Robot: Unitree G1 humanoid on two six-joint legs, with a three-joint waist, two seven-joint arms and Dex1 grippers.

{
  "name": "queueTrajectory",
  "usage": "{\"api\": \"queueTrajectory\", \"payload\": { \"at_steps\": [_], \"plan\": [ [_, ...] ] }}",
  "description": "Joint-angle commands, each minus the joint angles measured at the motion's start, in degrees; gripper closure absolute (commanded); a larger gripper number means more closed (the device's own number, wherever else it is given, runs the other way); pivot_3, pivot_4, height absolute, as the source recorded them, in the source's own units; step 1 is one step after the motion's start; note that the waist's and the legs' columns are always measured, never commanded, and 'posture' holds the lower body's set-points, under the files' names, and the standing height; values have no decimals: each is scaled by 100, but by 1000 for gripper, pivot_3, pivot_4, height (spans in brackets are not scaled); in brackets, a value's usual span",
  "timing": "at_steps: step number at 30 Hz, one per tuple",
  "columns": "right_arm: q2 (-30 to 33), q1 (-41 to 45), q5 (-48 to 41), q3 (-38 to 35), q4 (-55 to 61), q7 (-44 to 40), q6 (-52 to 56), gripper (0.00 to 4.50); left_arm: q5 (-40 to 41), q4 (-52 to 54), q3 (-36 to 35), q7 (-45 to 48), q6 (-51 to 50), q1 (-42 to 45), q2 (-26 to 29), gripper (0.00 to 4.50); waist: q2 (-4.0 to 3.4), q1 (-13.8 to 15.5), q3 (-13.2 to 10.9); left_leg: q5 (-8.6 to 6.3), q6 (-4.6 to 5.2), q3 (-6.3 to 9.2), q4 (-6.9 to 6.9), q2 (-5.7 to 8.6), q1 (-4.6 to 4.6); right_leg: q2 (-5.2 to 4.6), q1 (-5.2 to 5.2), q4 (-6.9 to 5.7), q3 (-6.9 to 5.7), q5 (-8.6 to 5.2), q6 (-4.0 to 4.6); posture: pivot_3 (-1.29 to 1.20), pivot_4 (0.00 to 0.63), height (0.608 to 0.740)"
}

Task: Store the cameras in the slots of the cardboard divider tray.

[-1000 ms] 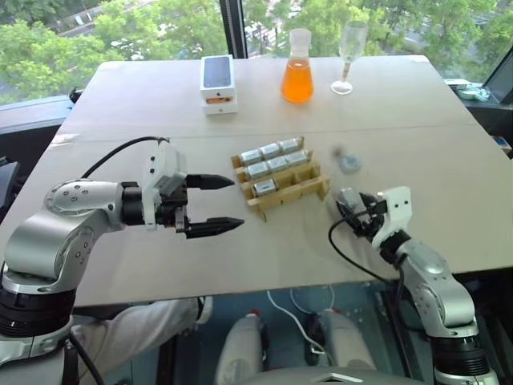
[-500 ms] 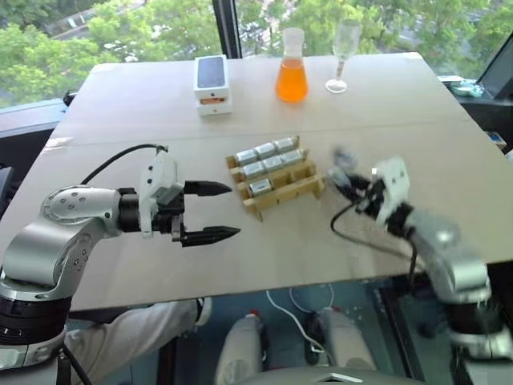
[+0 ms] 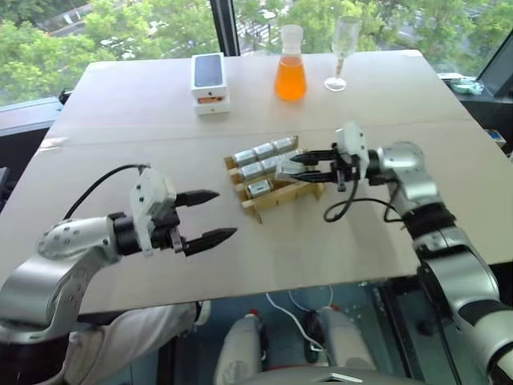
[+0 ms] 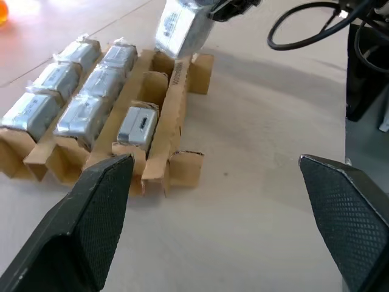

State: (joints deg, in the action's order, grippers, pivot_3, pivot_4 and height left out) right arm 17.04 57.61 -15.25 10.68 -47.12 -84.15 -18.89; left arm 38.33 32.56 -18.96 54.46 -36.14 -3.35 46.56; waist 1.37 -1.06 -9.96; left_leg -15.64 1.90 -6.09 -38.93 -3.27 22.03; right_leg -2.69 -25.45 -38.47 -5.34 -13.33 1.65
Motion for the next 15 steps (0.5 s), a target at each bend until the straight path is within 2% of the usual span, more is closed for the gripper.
{"api": "queueTrajectory", "payload": {
  "at_steps": [1,9,15],
  "plan": [
    [-197,523,309,-20,-1049,-521,-1088,3780,169,571,-184,-366,-55,-253,-115,0,2,30,0,0,-1,2,0,-1,1,0,0,0,-2,0,1,0,150,740],
    [-471,1086,1104,-8,-2292,-216,-2067,3780,356,970,-263,-782,-104,-611,-203,0,0,22,-1,1,-3,6,0,3,-3,-16,6,-5,-10,1,4,0,150,740],
    [-429,1355,1157,-273,-2592,-410,-1843,3780,539,1170,-380,-979,-133,-841,-190,0,-1,6,-2,2,-4,7,0,1,-6,-16,6,-10,-10,1,6,0,150,740]
  ]
}}
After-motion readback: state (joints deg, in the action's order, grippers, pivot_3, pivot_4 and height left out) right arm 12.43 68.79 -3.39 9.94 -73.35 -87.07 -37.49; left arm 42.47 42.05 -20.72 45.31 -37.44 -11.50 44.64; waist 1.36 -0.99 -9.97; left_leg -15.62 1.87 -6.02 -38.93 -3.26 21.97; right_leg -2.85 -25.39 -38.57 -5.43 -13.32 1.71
